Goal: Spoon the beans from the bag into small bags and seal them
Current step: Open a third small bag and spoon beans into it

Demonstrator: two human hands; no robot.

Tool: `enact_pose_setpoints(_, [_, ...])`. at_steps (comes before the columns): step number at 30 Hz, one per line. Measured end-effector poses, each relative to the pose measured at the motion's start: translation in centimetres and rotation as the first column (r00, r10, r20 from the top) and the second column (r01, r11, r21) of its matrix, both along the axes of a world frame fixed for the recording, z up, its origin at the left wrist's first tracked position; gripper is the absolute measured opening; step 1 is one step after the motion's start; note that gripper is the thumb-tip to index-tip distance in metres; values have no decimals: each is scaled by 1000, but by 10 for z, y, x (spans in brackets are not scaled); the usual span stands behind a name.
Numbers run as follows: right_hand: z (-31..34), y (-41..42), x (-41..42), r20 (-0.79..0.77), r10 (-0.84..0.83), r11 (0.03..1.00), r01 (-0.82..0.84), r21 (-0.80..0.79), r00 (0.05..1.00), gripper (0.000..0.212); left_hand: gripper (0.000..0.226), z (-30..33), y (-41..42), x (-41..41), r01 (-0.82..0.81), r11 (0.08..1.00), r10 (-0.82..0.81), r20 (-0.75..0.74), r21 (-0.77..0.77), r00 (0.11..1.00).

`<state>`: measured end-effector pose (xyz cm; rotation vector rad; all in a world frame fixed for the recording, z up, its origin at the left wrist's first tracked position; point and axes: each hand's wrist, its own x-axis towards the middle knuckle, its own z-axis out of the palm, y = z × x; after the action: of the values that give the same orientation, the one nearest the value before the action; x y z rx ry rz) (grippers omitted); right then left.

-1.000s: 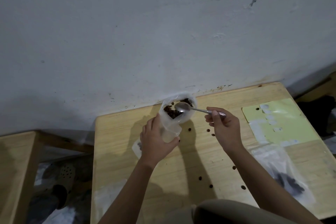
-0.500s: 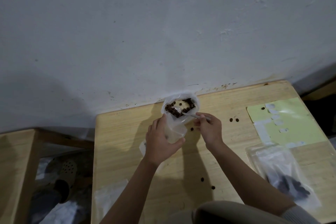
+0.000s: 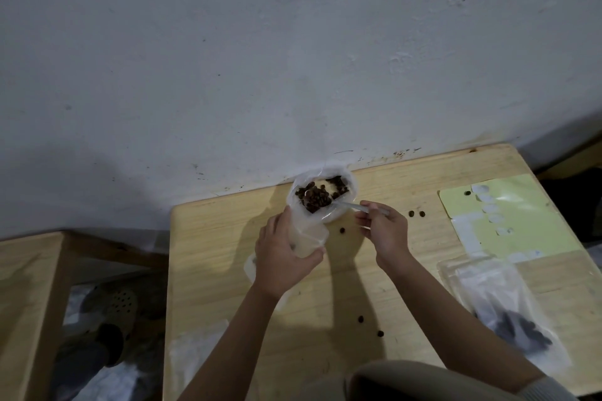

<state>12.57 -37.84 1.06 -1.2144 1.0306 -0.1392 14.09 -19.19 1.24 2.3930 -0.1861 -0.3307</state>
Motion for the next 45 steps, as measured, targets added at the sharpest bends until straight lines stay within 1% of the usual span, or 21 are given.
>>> enact_pose_setpoints(6, [21,-11,-9,85,48,995,-40,-87,995,22,103,4,1,0,-28,998,27,28,50,999])
enact_pose_setpoints(10, [35,-17,-16,173,83,994,-69,-86,981,24,100,6,-1,4,-37,994,32,46,99,998])
enact_pose_setpoints(12, [39,-18,-20,224,147,984,-120,-129,963,25,101,8,-3,6,-34,993,27,66,115,997])
enact_pose_setpoints(16, [46,-15,-29,294,333,919,-239,-312,896,24,100,13,-7,8,-33,996,25,94,86,995])
enact_pose_setpoints(18, [49,-14,-30,304,331,912,-219,-347,893,23,100,15,-8,7,-30,998,25,97,51,995])
enact_pose_setpoints(20, [49,-15,-30,307,277,926,-168,-338,910,22,101,16,-7,5,-30,999,28,96,22,995])
enact_pose_setpoints(23, [42,-15,-24,260,222,932,-126,-341,940,20,102,18,-5,-1,-36,998,41,100,-57,994])
enact_pose_setpoints(26, [29,-11,-14,164,199,936,-138,-324,966,19,98,21,-2,-8,-50,966,74,88,-252,993])
enact_pose_setpoints(28, [21,-8,-7,120,204,943,-162,-290,972,21,97,24,-2,-12,-64,940,96,81,-335,992])
enact_pose_setpoints(32, [11,-2,4,39,225,957,-213,-198,974,27,102,32,-1,-19,-73,934,117,107,-350,987])
enact_pose_setpoints(33, [10,-2,5,30,223,963,-216,-164,974,31,103,34,-1,-20,-78,935,124,113,-347,986])
enact_pose_setpoints(35, [6,-4,8,-25,223,965,-225,-132,974,50,105,37,-1,-21,-87,935,139,131,-344,981])
enact_pose_setpoints(36, [6,-5,9,-78,229,959,-238,-153,970,59,105,39,0,-22,-92,934,149,141,-345,979])
enact_pose_setpoints(38, [11,-4,3,-164,195,934,-234,-269,967,69,106,41,-1,-23,-120,932,178,142,-343,974])
enact_pose_setpoints(39, [17,-1,-5,-152,168,908,-213,-362,974,67,106,42,-2,-24,-141,928,198,135,-343,971])
enact_pose_setpoints(40, [25,3,-13,-83,169,862,-188,-471,982,60,106,44,-3,-25,-164,923,217,121,-347,969])
enact_pose_setpoints(41, [33,7,-23,21,217,806,-167,-568,976,47,106,46,-5,-26,-183,917,231,100,-353,968])
enact_pose_setpoints(42, [41,11,-33,115,301,765,-167,-622,947,33,108,48,-7,-27,-190,915,230,73,-356,970])
enact_pose_setpoints(43, [51,16,-42,186,397,758,-207,-619,899,22,108,52,-9,-28,-184,919,210,39,-348,977])
enact_pose_setpoints(44, [60,20,-49,239,481,774,-281,-567,843,15,107,55,-12,-29,-166,929,175,-3,-331,985])
enact_pose_setpoints(45, [66,24,-56,281,533,793,-356,-494,798,16,107,58,-15,-30,-143,938,134,-52,-316,990])
